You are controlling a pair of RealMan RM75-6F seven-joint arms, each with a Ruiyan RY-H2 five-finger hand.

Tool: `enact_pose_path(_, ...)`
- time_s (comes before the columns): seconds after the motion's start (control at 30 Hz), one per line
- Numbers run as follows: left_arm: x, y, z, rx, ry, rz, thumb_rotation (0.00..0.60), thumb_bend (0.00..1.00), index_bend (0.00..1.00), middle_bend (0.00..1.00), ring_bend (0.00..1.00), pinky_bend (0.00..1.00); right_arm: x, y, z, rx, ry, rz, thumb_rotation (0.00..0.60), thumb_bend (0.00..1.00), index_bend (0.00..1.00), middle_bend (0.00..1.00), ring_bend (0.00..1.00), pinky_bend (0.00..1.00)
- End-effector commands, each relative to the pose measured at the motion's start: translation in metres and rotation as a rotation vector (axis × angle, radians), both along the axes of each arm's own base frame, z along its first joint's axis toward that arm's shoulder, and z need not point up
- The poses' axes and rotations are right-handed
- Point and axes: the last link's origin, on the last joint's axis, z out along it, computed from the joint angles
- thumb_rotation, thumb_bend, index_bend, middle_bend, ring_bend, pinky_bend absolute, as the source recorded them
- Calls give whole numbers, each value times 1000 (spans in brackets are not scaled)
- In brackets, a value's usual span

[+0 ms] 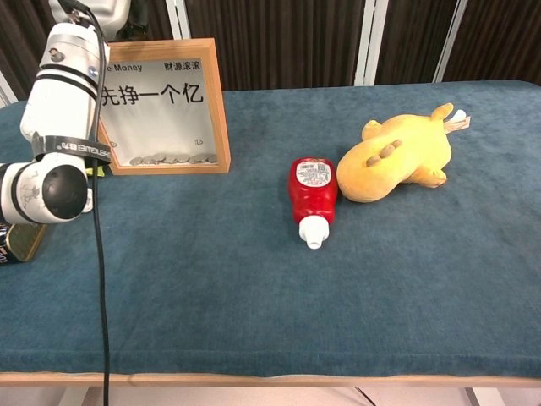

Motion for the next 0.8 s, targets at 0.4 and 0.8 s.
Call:
enact_pose_path(0.4,-94,-199,72,-562,-81,33,600,422,78,434,520,818,7,4,-10,19,23,24,600,201,0,0,0,0)
enact_pose_path(0.8,-222,-315,106,-487,-142,343,600,412,0,0,0,7,13,4,-32,52,86,32,600,201,0,0,0,0)
